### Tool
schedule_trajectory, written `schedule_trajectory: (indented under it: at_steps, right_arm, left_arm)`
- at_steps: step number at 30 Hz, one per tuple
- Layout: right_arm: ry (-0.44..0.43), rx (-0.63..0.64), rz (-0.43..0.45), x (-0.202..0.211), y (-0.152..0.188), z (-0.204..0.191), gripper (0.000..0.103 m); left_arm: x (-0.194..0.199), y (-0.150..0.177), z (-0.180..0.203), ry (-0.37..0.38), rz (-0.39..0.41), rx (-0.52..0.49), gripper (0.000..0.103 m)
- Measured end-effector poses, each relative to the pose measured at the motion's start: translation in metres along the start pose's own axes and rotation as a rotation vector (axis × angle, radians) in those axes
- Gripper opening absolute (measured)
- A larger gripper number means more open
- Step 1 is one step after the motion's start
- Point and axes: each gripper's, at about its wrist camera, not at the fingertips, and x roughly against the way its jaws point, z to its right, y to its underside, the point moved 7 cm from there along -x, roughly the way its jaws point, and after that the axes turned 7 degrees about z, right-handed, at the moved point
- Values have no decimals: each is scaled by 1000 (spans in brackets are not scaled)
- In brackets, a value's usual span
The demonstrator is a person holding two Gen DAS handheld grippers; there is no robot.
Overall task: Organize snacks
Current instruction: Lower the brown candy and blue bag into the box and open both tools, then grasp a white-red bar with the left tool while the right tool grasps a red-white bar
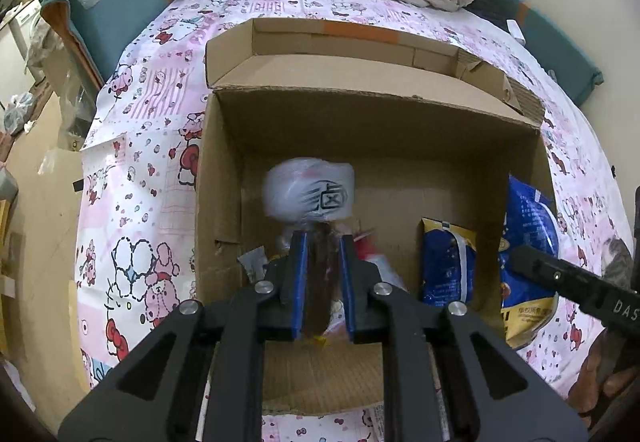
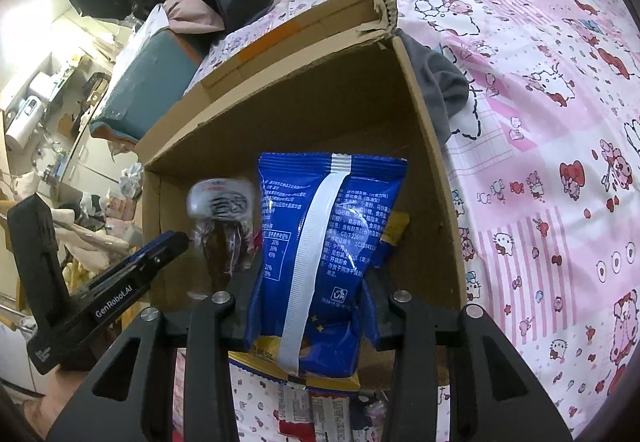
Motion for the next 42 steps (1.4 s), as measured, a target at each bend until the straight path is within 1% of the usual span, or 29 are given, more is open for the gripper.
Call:
schedule_trajectory:
  at_steps: [3, 5, 7, 8, 9, 10, 11, 12, 13, 14, 16, 20, 23, 25, 27, 30, 34, 38, 40, 41, 42]
  right_arm:
    - [-7, -11, 7, 1, -1, 0, 43]
    - [-11, -23, 17, 3, -2, 1, 47]
    - [-15, -30, 32, 5, -5, 1, 63]
    - [-17, -33, 42, 7, -6, 1, 65]
    - [-21, -33, 48, 8, -8, 1, 65]
    - [-23, -30, 52, 9, -8, 0, 65]
    - [-22, -28, 55, 10, -9, 0, 65]
    - [-15, -23, 59, 10, -10, 0, 69]
    - [-5, -17, 63, 11, -10, 0, 75]
    - [1, -13, 67, 12, -11, 0, 78]
    - [17, -5, 83, 15, -12, -1, 90]
    - [29, 21, 117, 22, -15, -4, 98]
    - [52, 28, 140, 29, -15, -4, 98]
    - [86, 19, 155, 35, -15, -1, 98]
    - [103, 18, 183, 43, -14, -1, 98]
    - [83, 40, 207, 58, -13, -8, 98]
    - [74, 39, 234, 78, -8, -13, 98]
    - [72, 25, 232, 86, 2, -10, 99]
    - [72, 5, 216, 87, 9, -6, 99]
    - [71, -4, 207, 87, 12, -4, 99]
    - [72, -13, 198, 87, 16, -1, 99]
  left_arm:
    - [1, 0, 3, 16, 2, 2, 13]
    - [1, 2, 5, 32, -11, 5, 13]
    - [1, 4, 6, 42, -24, 9, 14]
    - [2, 5, 7, 44, -31, 9, 20]
    - [2, 6, 6, 33, -34, 10, 34]
    - [3, 7, 6, 22, -32, 11, 44]
    - [6, 7, 3, 5, -21, 17, 65]
    - [7, 7, 2, -2, -12, 20, 76]
    - [11, 6, 1, -10, 6, 27, 77]
    - [12, 6, 0, -13, 14, 30, 77]
    - [15, 4, -2, -16, 21, 28, 77]
    - [25, 2, -11, -35, 60, 44, 77]
    - [32, 2, -17, -35, 76, 66, 77]
    - [34, 4, -19, -28, 70, 73, 77]
    - [37, 5, -19, -36, 68, 67, 77]
    - [44, 5, -20, -45, 81, 66, 77]
    - [56, 7, -22, -33, 93, 71, 77]
    - [69, 13, -21, -12, 104, 55, 77]
    - [77, 16, -22, -27, 120, 42, 78]
    - [80, 18, -22, -31, 127, 41, 79]
    - [85, 19, -24, -34, 140, 45, 83]
